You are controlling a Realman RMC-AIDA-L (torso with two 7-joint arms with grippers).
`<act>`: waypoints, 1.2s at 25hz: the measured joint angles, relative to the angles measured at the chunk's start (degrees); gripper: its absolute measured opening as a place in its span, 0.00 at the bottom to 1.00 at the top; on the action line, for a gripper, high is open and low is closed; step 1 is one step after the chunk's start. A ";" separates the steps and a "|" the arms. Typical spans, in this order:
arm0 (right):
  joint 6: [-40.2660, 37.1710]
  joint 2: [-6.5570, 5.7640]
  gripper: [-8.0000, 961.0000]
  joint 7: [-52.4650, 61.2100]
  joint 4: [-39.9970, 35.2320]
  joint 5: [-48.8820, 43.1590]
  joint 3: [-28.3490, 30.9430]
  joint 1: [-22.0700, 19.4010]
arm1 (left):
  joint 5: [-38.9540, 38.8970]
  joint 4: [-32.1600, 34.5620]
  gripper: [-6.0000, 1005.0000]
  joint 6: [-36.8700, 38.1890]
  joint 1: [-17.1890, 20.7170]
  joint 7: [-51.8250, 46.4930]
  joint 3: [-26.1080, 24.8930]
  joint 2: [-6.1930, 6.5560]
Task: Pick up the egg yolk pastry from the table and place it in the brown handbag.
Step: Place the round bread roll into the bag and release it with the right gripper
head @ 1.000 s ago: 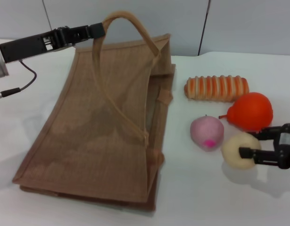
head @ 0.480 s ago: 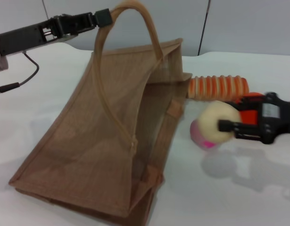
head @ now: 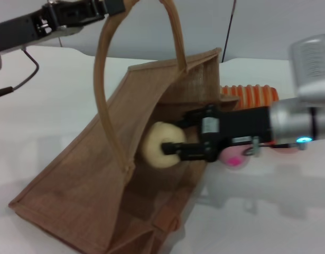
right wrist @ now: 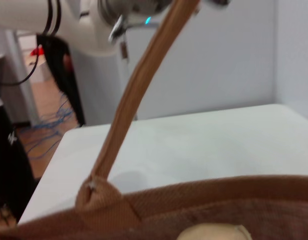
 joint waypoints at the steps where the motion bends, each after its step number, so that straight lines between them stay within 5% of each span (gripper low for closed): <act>1: 2.33 0.00 0.54 0.18 -2.48 0.00 -0.78 0.39 | -0.61 0.01 0.11 -0.56 0.00 -0.08 0.00 0.14; 15: 49.21 -0.10 0.52 -2.78 -36.18 -6.15 -3.72 4.09 | -7.09 0.00 0.09 -3.53 2.27 -1.21 -1.23 2.82; 21: 52.14 -0.53 0.50 -6.36 -39.86 -6.48 -0.77 2.07 | -6.84 -0.58 0.09 -4.32 3.53 -1.20 -5.36 3.40; 25: 51.83 -1.64 0.59 -6.59 -42.19 -8.66 2.93 -0.09 | -6.53 -2.15 0.09 -4.42 4.75 -1.01 -7.86 4.41; 30: 49.17 -5.85 0.70 -6.57 -49.55 -13.75 9.99 -6.36 | -6.48 -8.20 0.09 -4.00 4.75 1.14 -8.26 6.88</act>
